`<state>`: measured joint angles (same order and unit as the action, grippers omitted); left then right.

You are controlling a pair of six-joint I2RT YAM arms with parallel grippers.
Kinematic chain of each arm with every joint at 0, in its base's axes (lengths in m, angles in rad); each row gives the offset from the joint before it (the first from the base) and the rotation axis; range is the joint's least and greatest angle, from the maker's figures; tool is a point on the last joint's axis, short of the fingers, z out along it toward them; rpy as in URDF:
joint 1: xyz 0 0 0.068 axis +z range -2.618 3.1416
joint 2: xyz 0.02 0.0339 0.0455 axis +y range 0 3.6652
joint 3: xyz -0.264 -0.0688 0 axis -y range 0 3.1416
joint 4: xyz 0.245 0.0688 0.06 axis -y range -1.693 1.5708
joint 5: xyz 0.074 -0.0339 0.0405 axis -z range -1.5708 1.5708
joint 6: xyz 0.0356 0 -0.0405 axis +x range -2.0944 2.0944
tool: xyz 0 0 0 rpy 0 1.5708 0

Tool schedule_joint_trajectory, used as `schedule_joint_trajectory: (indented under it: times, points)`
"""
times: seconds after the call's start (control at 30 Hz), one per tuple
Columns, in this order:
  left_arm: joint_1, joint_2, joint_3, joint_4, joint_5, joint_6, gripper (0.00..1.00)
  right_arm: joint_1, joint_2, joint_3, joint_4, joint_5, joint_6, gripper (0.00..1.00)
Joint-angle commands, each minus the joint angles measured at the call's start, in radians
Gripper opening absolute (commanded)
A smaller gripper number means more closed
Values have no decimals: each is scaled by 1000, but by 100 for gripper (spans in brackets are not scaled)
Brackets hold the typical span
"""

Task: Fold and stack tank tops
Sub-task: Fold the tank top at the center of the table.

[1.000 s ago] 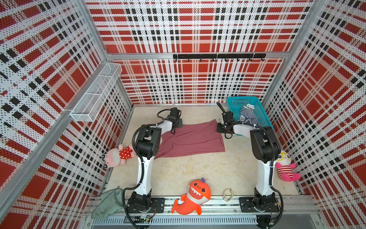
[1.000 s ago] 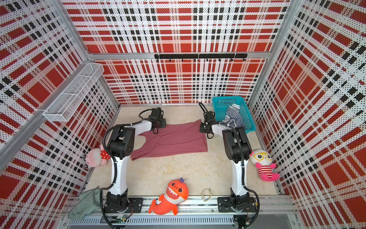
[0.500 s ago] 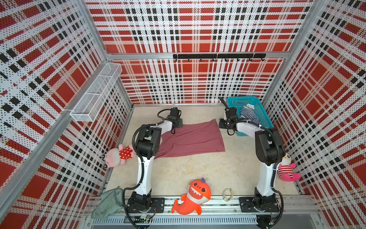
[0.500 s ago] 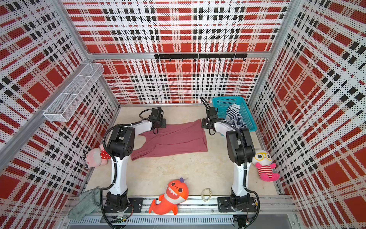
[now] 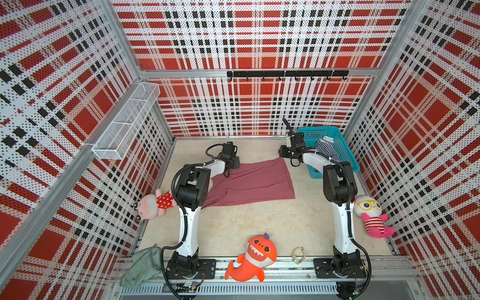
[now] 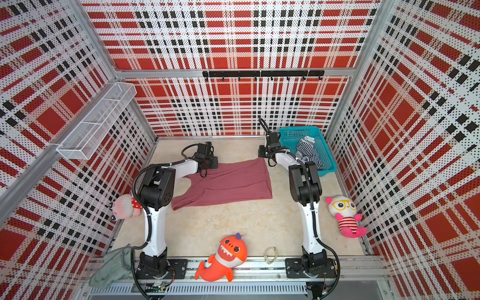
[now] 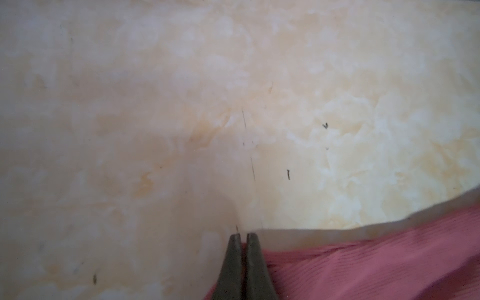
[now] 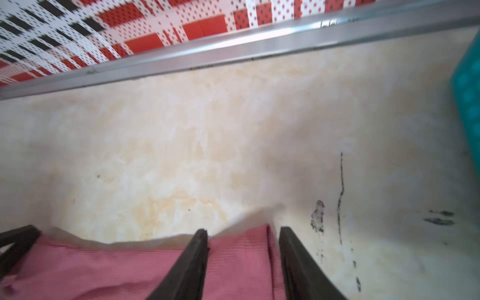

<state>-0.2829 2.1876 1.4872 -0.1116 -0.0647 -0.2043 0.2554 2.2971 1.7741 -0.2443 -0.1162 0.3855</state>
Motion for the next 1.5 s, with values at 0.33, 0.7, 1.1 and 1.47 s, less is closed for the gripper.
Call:
schedule_joint_trajectory:
  times: [0.33,0.7,1.1,1.47]
  points:
    - [21,-73,-24,52,1,-2,0,14,88,72,-98,67,-42,42]
    - [13,-68,-5,49,13,7,0,27,102,79,-110,61,-75,20]
    - [7,-120,-9,38,19,45,0,21,-50,-2,27,38,-273,0]
    - [-11,-248,-139,44,-27,60,0,4,-268,-349,243,-73,-496,0]
